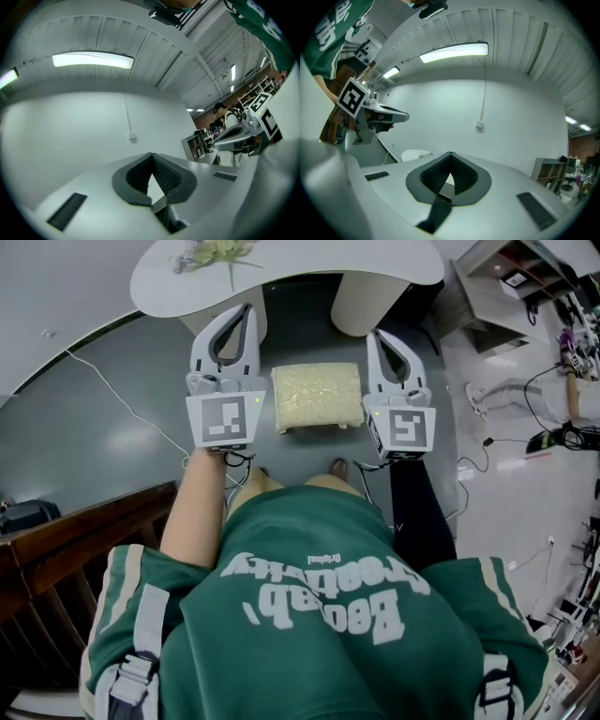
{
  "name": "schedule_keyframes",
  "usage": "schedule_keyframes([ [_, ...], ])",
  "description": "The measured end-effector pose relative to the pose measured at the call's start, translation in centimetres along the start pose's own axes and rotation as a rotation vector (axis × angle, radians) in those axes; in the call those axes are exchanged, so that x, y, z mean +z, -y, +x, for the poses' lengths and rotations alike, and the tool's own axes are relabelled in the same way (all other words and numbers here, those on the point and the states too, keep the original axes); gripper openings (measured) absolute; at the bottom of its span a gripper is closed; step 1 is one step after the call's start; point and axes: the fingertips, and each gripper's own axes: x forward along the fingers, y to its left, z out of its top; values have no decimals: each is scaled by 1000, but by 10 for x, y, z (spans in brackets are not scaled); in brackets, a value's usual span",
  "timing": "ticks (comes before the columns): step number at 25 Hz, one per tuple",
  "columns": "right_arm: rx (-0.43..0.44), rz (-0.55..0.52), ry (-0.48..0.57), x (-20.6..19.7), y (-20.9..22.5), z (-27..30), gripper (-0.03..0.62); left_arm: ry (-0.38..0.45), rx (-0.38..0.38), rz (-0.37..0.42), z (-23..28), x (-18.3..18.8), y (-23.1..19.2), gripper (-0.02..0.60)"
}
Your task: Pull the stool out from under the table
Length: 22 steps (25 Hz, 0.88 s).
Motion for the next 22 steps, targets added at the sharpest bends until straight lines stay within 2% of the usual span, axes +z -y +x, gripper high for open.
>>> schedule_keyframes([
  [13, -2, 4, 21, 6, 2, -1, 6, 4, -11, -8, 0, 2, 4, 14],
  [22, -19, 20, 20, 0, 4, -4, 6, -21, 16, -32, -9, -4, 0, 14],
])
